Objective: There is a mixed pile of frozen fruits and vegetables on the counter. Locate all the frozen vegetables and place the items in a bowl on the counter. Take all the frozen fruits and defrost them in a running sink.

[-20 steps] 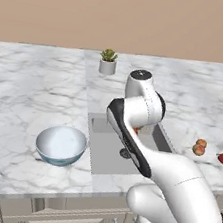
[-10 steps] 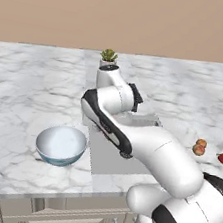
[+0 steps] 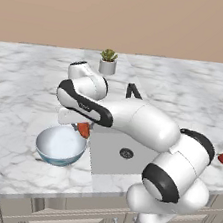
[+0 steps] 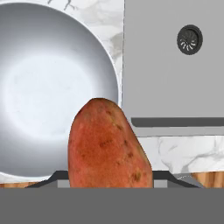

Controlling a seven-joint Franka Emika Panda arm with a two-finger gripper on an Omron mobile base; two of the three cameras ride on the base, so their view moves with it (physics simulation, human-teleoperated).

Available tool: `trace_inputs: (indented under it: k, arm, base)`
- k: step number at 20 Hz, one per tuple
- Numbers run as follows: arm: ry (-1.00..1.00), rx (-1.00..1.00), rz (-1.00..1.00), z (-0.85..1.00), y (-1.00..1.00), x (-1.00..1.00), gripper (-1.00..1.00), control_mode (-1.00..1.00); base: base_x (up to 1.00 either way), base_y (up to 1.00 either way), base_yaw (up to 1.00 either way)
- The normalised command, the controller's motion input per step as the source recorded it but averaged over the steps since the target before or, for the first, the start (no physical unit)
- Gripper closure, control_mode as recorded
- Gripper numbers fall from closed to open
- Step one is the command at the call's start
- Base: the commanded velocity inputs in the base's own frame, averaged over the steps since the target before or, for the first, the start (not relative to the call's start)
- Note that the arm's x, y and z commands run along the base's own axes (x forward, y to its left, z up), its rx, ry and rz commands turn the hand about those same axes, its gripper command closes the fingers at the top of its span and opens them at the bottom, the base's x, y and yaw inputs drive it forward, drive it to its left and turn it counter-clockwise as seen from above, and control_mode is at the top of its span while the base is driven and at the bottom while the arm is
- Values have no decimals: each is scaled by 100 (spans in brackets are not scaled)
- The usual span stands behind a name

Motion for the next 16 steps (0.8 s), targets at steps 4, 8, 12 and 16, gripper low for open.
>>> trace_inputs:
  k: [4, 8, 12, 16]
  arm:
    - [4, 2, 0, -39, 69, 16, 100, -100]
    - [1, 1, -1, -40, 55, 30, 100, -100]
    - [6, 1, 0, -31, 25, 12, 100, -100]
    - [2, 0, 0, -24, -1, 0, 100, -100]
  base:
    - [0, 0, 0]
    - [0, 0, 0]
    - [0, 0, 0]
    - [0, 0, 0]
